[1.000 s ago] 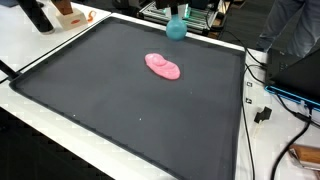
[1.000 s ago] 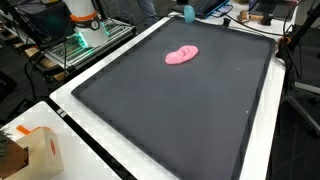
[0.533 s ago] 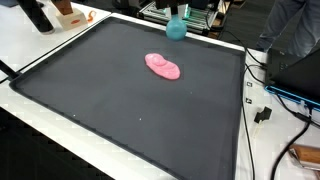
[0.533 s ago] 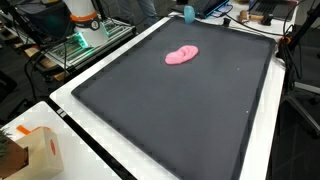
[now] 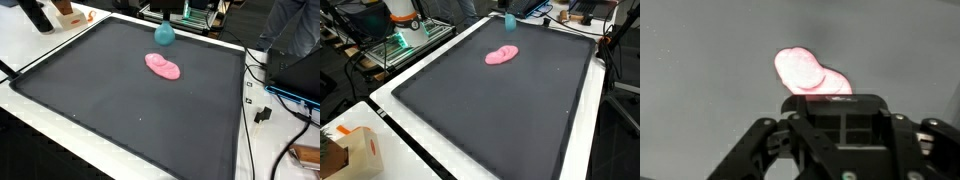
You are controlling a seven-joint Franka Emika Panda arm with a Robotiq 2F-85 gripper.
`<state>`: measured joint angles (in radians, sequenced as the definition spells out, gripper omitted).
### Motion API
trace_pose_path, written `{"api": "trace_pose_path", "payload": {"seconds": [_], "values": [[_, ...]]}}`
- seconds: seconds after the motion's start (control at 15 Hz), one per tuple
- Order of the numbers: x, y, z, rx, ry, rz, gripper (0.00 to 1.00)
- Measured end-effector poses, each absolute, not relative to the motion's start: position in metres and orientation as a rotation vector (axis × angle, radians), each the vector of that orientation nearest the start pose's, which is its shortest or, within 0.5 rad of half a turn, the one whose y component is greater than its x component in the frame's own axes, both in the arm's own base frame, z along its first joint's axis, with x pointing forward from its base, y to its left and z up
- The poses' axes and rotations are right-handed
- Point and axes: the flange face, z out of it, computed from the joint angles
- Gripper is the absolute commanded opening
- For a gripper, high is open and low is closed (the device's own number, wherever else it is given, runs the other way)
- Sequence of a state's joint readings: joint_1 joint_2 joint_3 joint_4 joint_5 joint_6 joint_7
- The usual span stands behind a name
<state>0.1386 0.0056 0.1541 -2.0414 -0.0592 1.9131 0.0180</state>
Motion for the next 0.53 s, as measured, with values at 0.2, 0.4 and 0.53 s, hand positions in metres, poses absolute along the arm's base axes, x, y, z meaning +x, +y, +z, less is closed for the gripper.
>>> {"api": "trace_pose_path", "payload": {"seconds": [0.2,0.4,0.53], "values": [[0.514,0.172,0.413,-3.335,-0.375,0.157,0.35],[0.512,0.191,0.392,-3.467,-0.258,0.110,0.35],[0.511,0.201,0.378,-3.535,-0.172,0.072,0.35]]}}
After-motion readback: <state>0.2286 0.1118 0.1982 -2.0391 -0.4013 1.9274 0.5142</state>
